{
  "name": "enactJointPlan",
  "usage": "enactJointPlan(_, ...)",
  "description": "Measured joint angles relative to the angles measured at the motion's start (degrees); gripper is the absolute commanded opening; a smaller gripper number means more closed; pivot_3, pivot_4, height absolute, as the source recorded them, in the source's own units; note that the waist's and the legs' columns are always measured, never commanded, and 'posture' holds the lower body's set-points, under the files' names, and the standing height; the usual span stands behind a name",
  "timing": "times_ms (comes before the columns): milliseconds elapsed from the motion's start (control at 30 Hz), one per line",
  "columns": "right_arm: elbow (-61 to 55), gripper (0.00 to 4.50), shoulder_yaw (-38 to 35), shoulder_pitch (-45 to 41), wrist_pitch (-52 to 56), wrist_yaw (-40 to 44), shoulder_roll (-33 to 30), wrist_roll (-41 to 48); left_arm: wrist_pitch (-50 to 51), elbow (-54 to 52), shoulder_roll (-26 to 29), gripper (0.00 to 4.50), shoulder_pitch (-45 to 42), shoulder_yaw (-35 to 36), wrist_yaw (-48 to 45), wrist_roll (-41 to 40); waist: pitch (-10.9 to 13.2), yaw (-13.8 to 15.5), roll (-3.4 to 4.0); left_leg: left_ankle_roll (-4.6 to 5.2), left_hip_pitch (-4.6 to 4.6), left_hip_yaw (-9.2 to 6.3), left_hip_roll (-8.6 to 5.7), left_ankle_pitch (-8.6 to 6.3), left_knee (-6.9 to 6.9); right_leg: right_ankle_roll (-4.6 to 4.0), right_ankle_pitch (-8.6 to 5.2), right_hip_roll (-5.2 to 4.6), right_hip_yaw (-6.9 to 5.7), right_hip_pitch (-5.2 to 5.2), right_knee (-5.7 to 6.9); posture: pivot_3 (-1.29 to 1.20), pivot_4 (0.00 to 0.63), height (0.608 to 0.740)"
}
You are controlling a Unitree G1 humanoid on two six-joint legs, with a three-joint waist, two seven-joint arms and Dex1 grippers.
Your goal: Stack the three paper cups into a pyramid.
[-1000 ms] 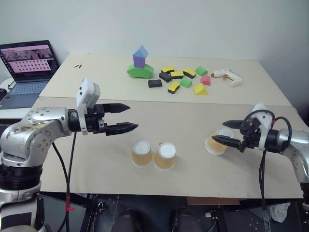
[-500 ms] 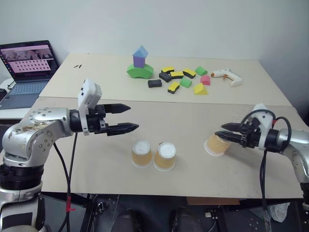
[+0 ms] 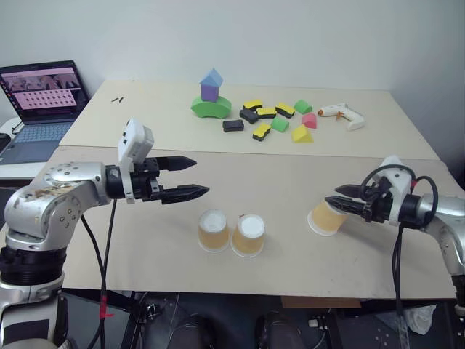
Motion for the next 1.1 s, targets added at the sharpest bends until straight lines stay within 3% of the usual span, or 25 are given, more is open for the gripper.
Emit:
enactJointPlan(167,0.0,4.42,0.0,0.0,-0.2,0.0,0.1,0.1,0.0,0.1,0.0,4.5,0.0,0.0,0.0,0.0,0.0,0.0,0.0,0.0,0.0,0.0,0.0,0.0,0.0,0.0,0.0,0.0,0.01,0.0,0.0,0.0,0.15,0.703)
enactJointPlan(967,-0.2,4.42,-0.2,-1.5,0.2,-3.7,0.9,0.6,0.0,0.5,0.0,4.5,0.0,-0.9,-0.3,0.5,0.0,0.0,0.0,0.0,0.0,0.01,-0.01,0.0,0.0,0.0,0.0,0.0,0.0,-0.01,0.0,0.0,0.15,0.703)
enactJointPlan(1100,-2.6,4.42,-2.3,-1.6,2.2,-2.4,-1.9,2.3,0.0,0.5,0.1,4.5,0.0,-0.9,-0.4,0.6,0.1,0.1,0.13,0.0,-0.05,0.0,-0.02,0.0,0.0,0.0,0.0,-0.02,0.01,-0.05,0.0,0.0,0.15,0.703)
